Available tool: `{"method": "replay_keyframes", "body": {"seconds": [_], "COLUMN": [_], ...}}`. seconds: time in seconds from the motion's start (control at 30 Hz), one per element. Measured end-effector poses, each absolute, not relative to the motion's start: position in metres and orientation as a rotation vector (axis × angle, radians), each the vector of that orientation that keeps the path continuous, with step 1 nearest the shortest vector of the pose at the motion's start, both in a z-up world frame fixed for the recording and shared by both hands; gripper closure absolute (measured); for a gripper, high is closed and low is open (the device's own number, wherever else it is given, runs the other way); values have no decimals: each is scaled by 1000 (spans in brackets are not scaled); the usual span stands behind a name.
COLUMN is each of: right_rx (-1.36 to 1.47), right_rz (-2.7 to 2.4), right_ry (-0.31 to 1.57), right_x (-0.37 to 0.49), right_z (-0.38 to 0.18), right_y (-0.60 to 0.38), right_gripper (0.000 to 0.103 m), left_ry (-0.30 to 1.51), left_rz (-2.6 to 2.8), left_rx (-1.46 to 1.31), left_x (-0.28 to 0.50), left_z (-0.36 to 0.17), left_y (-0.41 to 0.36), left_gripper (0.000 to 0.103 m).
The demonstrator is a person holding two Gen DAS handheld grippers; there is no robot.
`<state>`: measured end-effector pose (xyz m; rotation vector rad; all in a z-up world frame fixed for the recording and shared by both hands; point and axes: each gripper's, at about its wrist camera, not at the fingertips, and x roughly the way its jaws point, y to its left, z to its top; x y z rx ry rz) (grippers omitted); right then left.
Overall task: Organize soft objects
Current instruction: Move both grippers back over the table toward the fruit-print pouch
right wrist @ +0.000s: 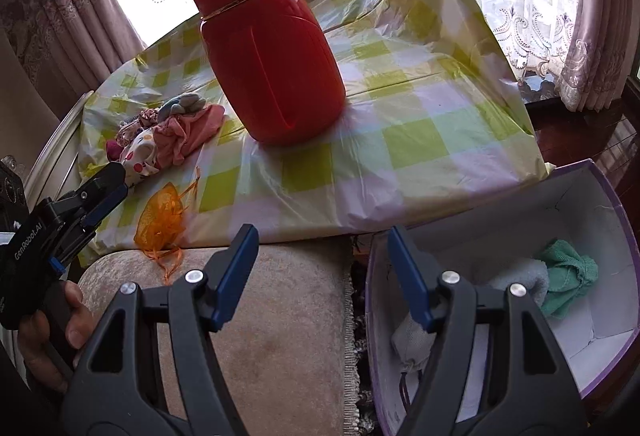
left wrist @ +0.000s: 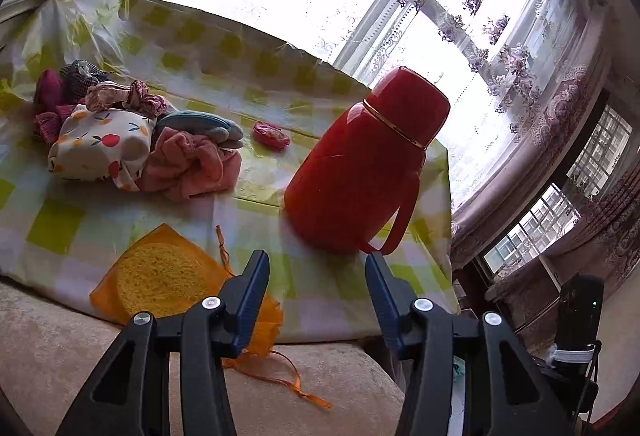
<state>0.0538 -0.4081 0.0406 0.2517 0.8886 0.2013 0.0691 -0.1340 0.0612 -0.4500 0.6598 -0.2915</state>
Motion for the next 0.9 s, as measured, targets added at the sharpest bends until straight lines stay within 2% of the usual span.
{"method": "replay_keyframes", "body": {"seconds": [0.33, 0.67, 0.8, 0.9], "right_rx": [197, 174, 162, 153], "right_rz": [307, 374, 398, 417], "right_ry": [910, 912, 907, 903], "right_x": [72, 90, 97, 103], "right_z": [40, 40, 41, 43], "right_y": [-350, -311, -296, -286], "right_gripper": [33, 32, 30, 29], "left_ry": [635, 604, 596, 602], "left_rz": [-164, -39, 10, 48], "left_rx": [-519, -560, -565, -558], "left_x": [73, 84, 92, 102], "left_z": [57, 55, 55, 55], "left_y": [-73, -25, -11, -3], "left_gripper": [51, 33, 22, 19]}}
